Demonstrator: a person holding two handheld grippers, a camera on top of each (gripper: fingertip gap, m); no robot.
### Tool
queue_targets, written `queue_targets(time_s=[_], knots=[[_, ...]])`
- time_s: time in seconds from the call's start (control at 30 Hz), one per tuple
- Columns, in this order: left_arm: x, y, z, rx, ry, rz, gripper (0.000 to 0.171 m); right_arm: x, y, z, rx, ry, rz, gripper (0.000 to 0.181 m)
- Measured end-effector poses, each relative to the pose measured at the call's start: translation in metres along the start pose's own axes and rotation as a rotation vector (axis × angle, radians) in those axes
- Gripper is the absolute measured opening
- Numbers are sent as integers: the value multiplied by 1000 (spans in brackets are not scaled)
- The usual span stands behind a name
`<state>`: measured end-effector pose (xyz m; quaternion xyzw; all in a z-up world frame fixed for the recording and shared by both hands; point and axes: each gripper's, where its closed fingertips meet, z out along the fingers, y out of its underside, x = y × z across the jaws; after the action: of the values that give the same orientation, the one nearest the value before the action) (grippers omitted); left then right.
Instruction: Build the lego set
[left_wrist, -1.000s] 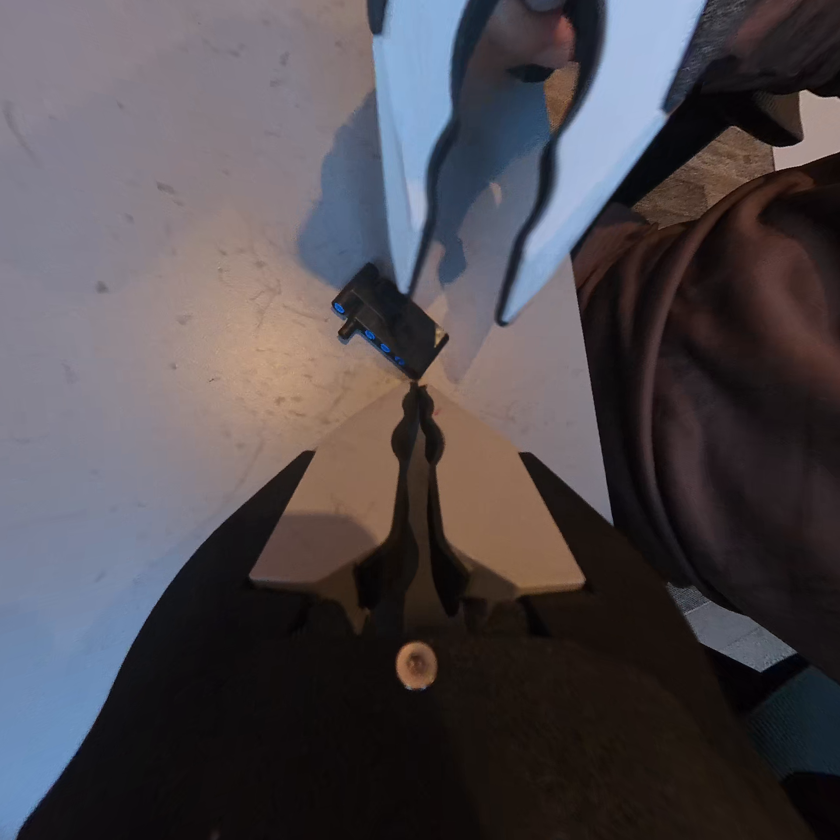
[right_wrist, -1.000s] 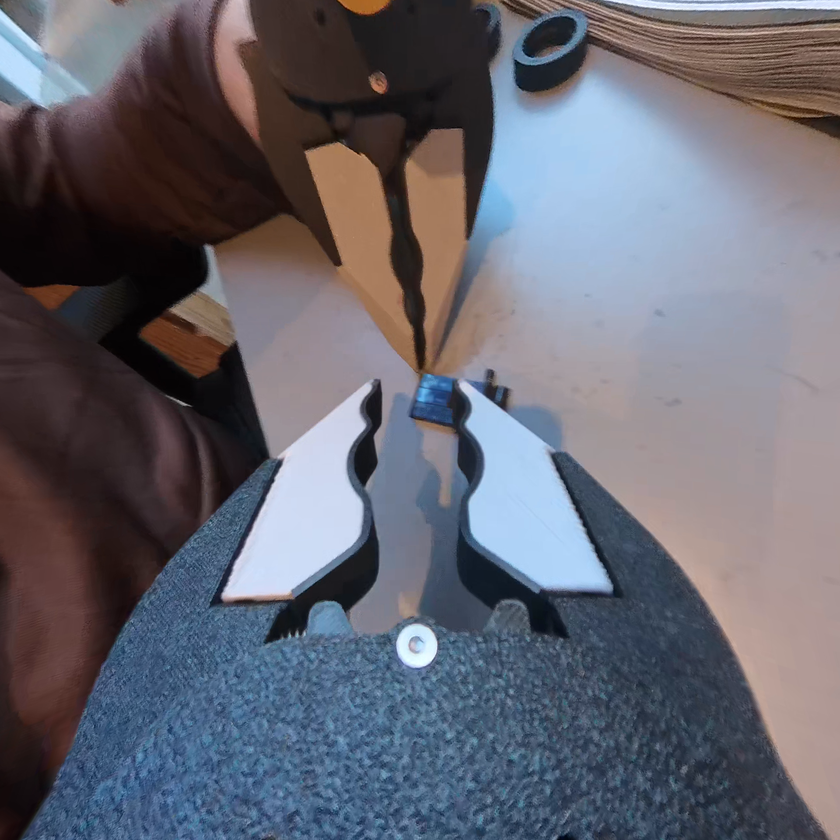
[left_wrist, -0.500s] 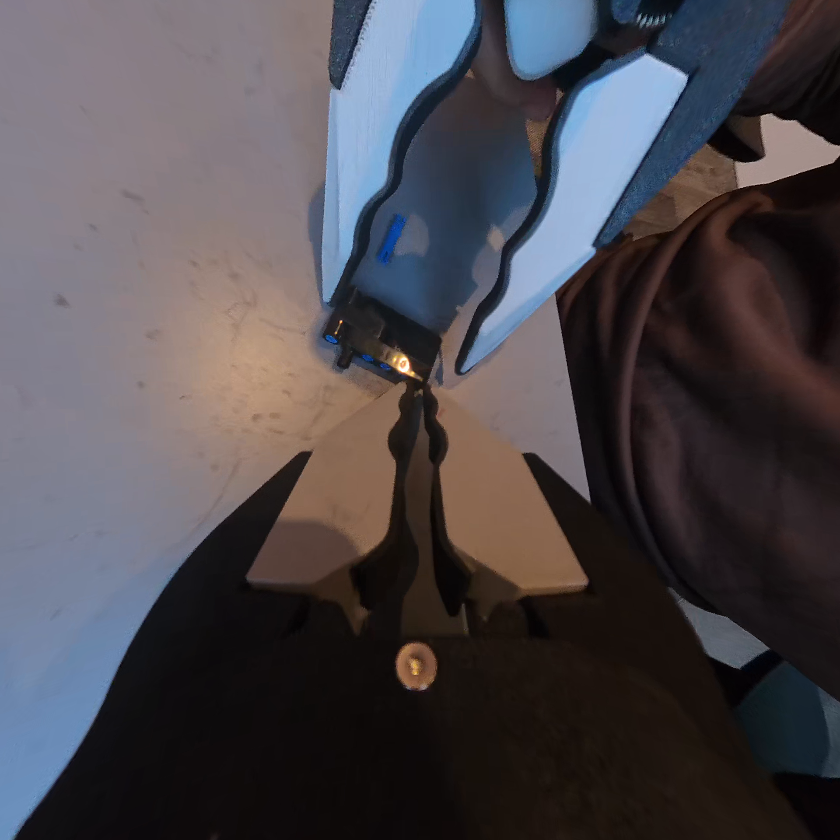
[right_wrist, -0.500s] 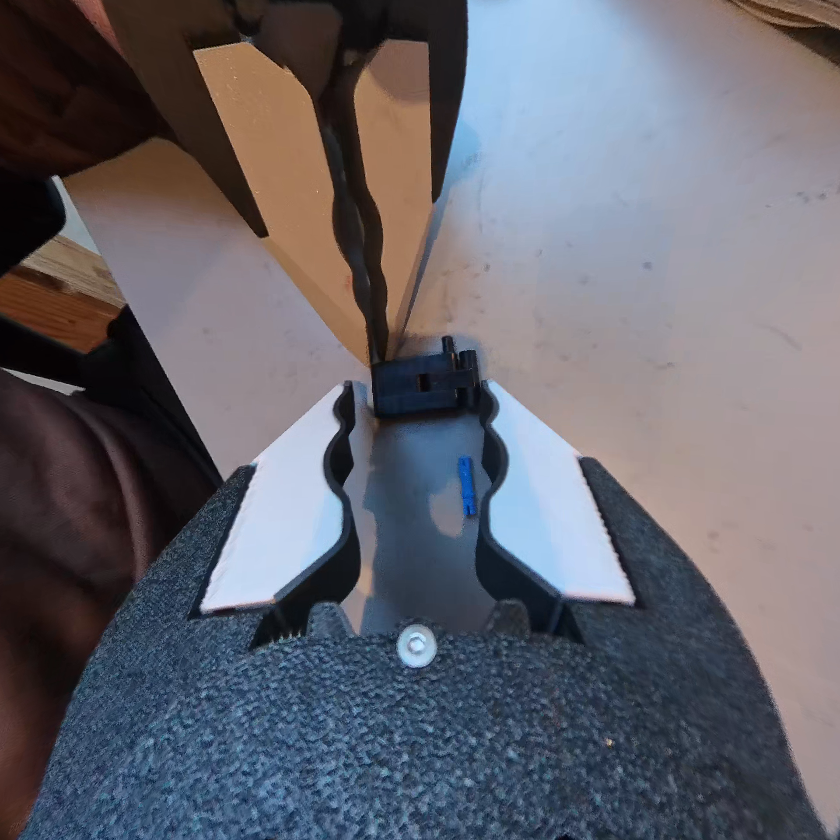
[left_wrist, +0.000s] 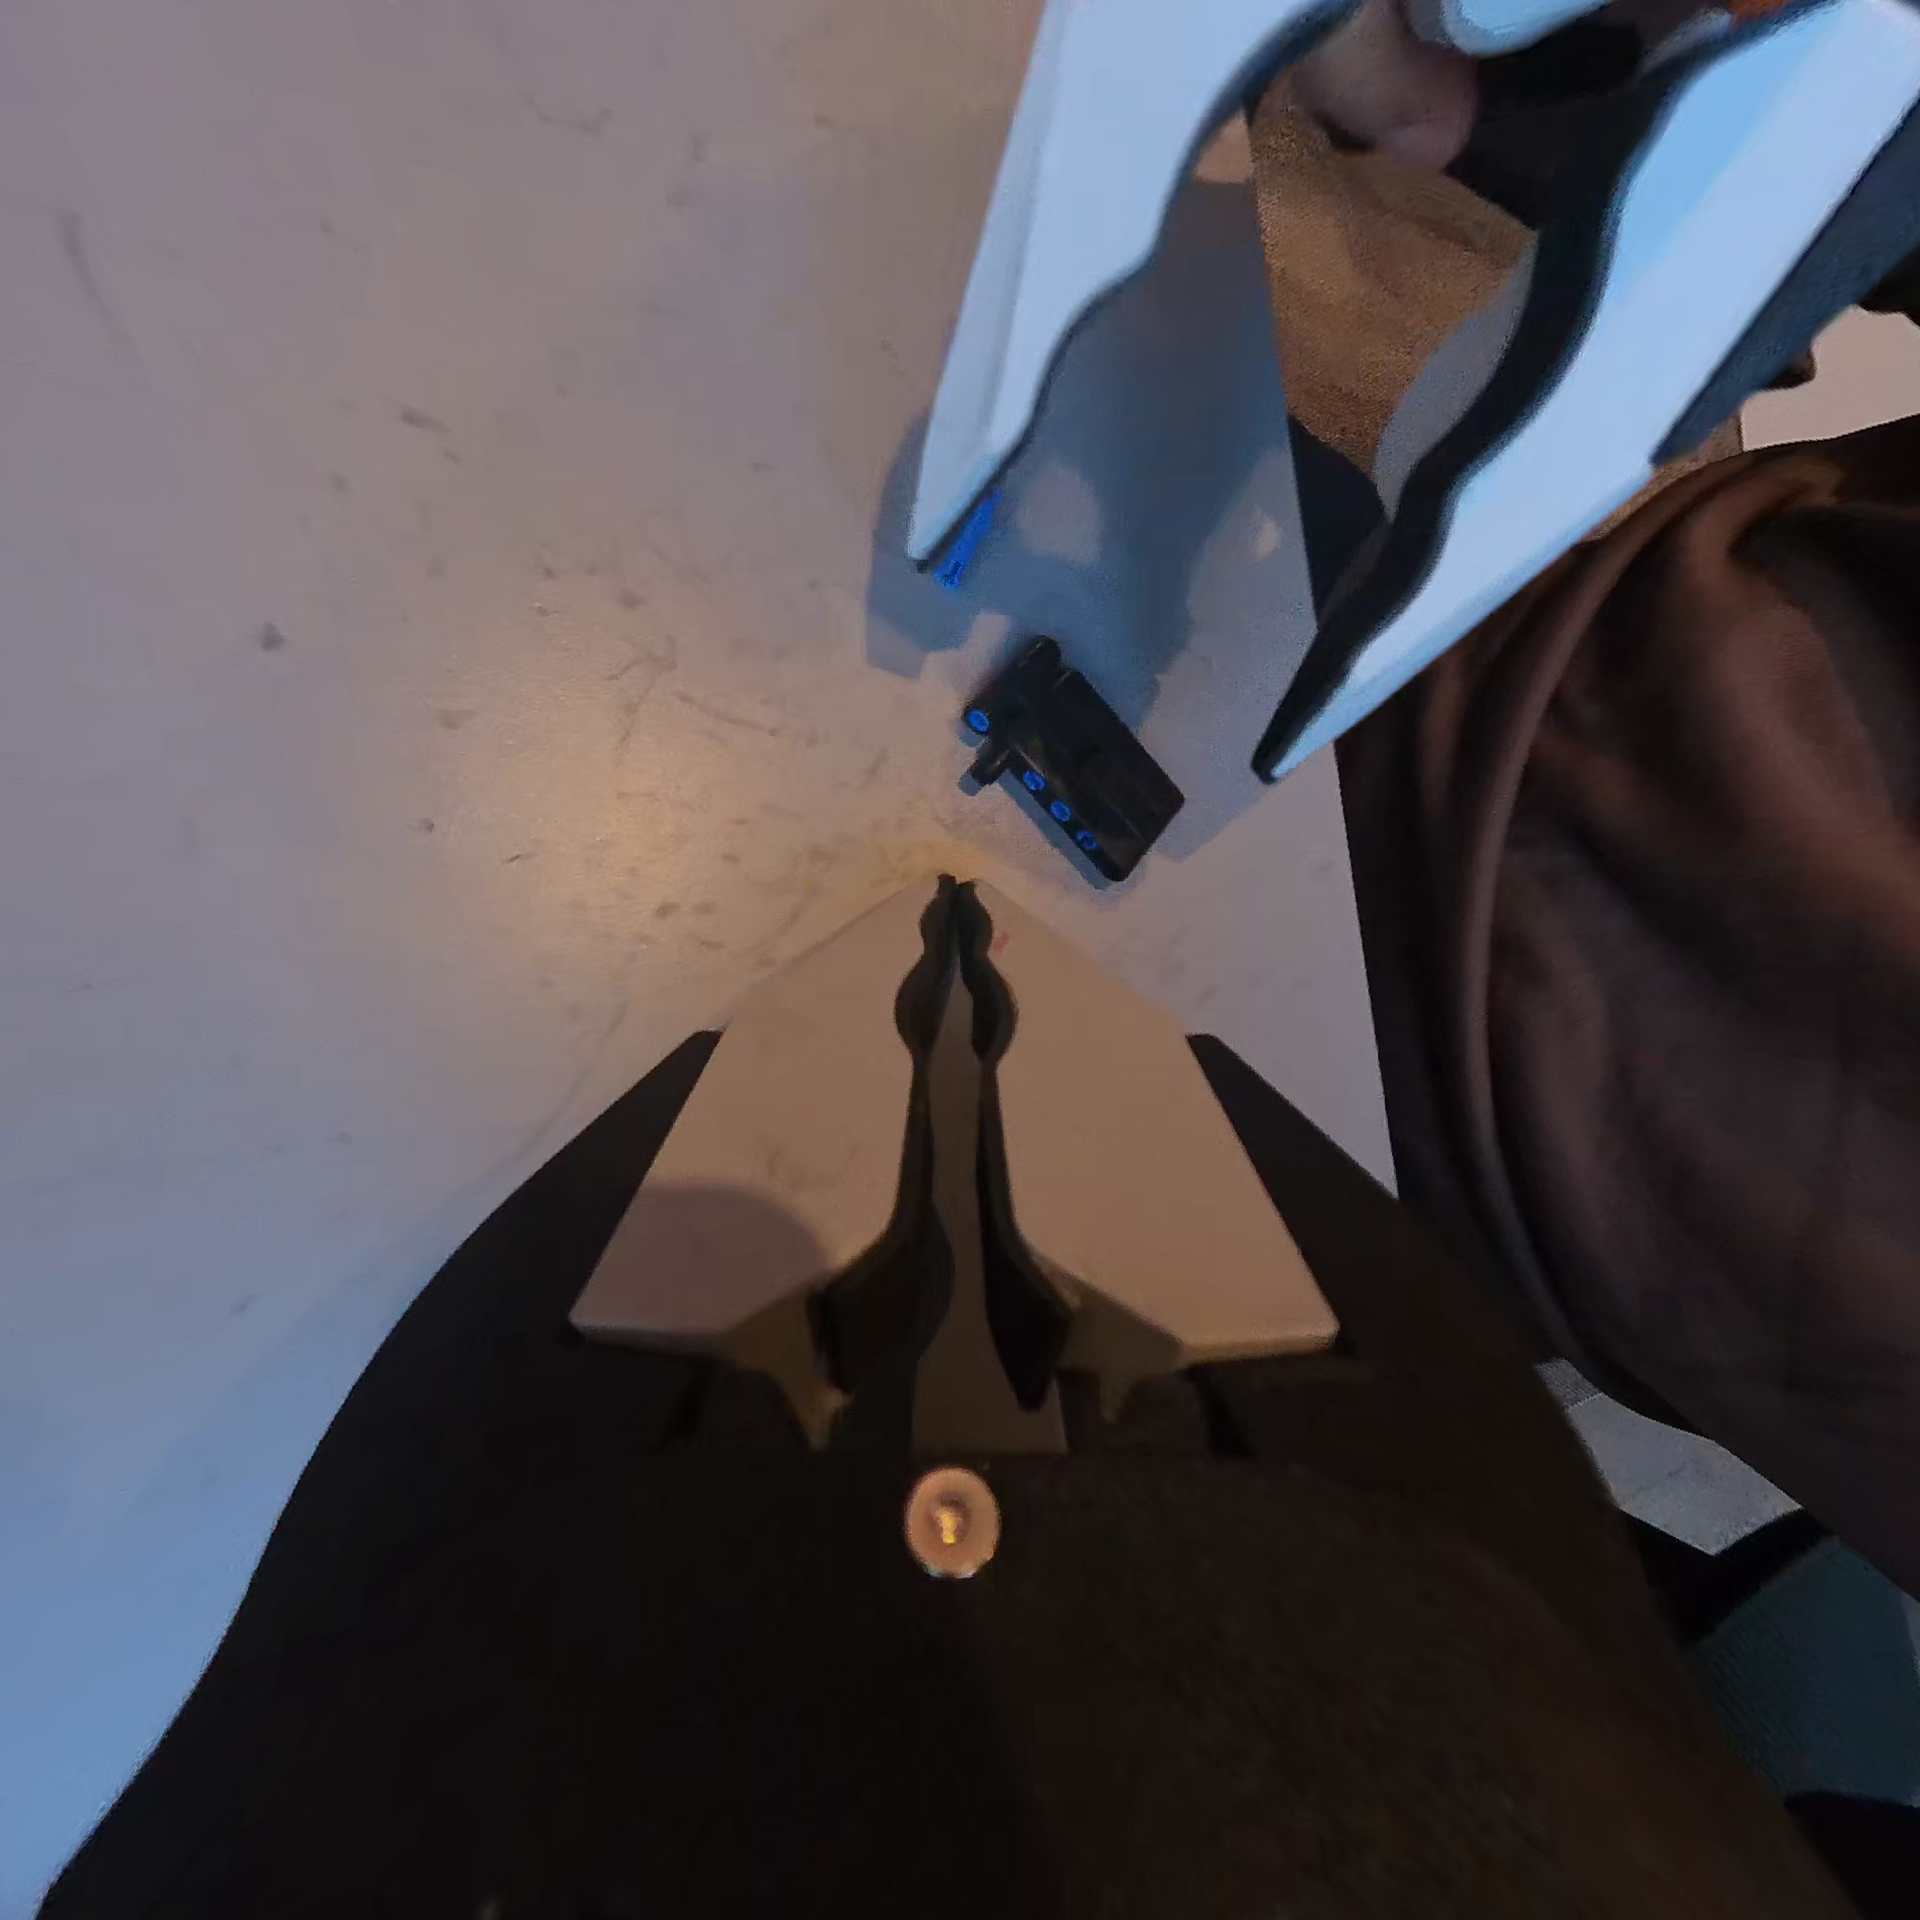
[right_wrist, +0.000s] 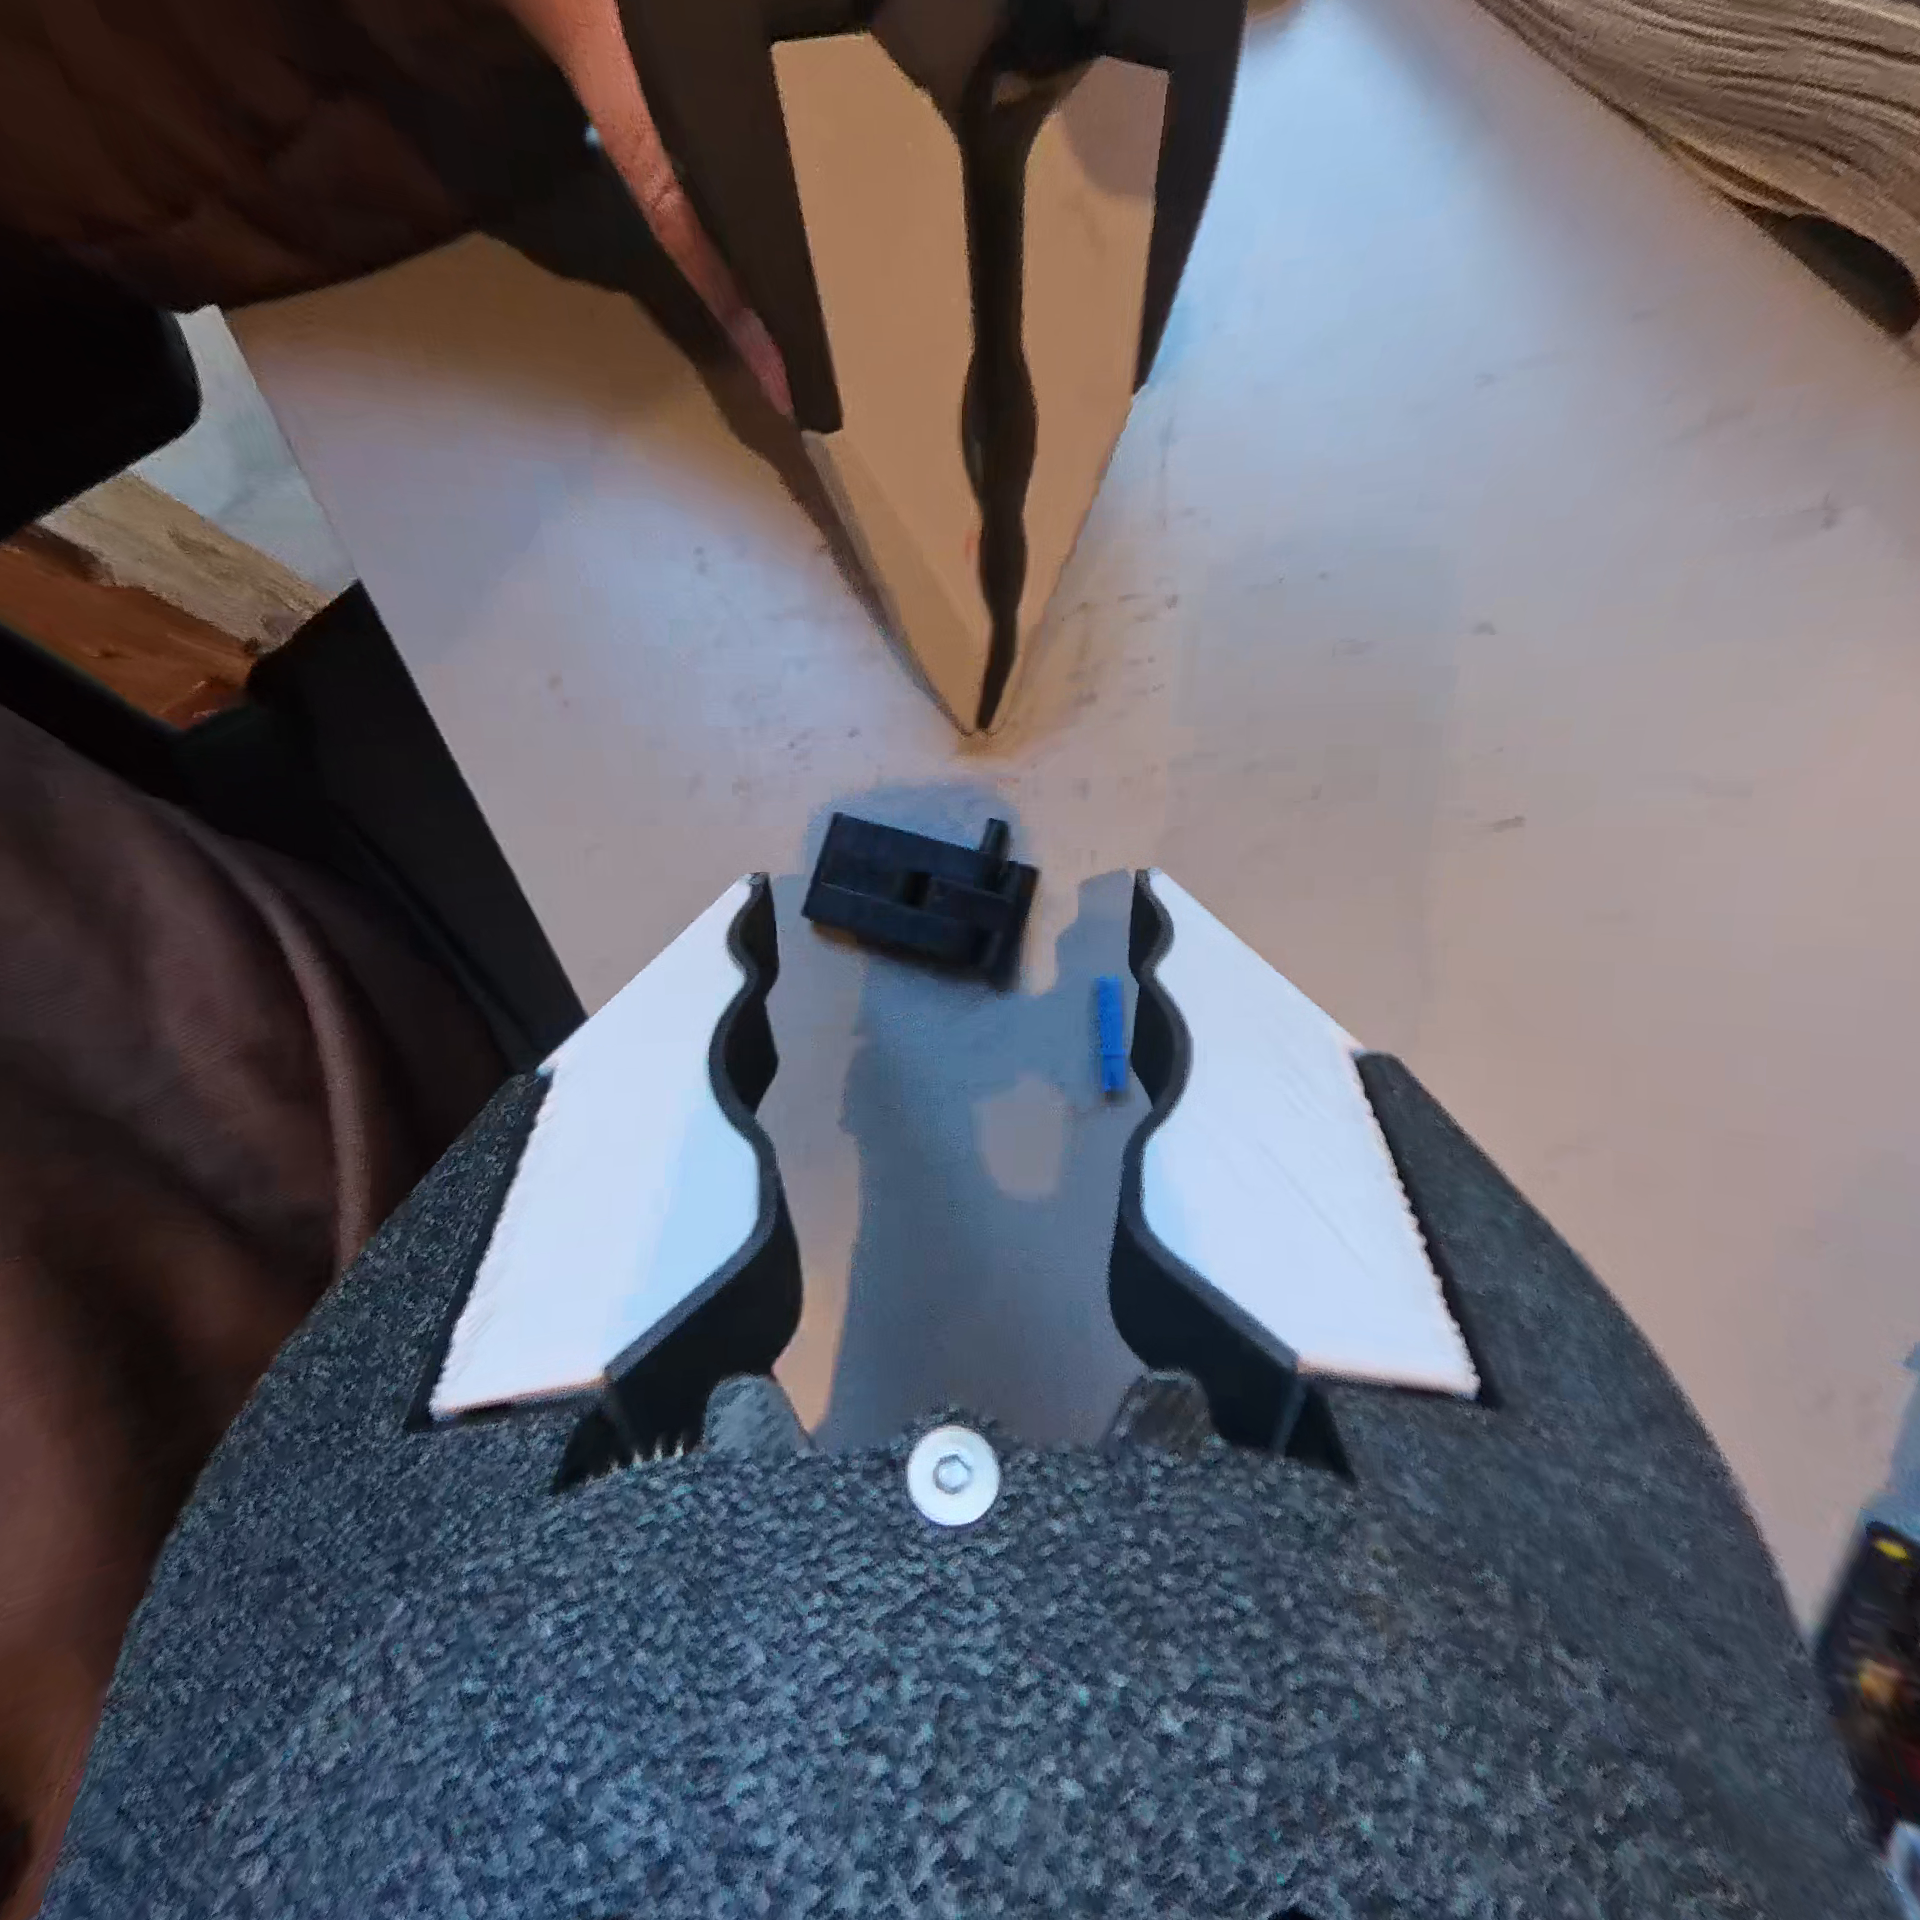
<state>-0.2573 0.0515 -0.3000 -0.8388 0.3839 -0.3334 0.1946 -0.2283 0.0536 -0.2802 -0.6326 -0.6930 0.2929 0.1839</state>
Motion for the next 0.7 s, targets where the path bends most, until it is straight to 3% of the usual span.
queue_targets(time_s=[0.2,0.3,0.4,0.53,0.7], knots=[[-3,-2,-1,1,-37,6,3,-8,19,16,-82,115,27,62],[-4,-4,-4,11,-48,2,10,-9,15,19,-66,126,22,51],[3,-9,-7,50,6,-9,18,-10,11,22,-59,118,-9,50],[28,-16,-14,117,223,-89,34,-9,3,20,-18,180,-149,50],[23,-16,-11,121,231,-131,34,-8,-17,9,60,359,-416,50]])
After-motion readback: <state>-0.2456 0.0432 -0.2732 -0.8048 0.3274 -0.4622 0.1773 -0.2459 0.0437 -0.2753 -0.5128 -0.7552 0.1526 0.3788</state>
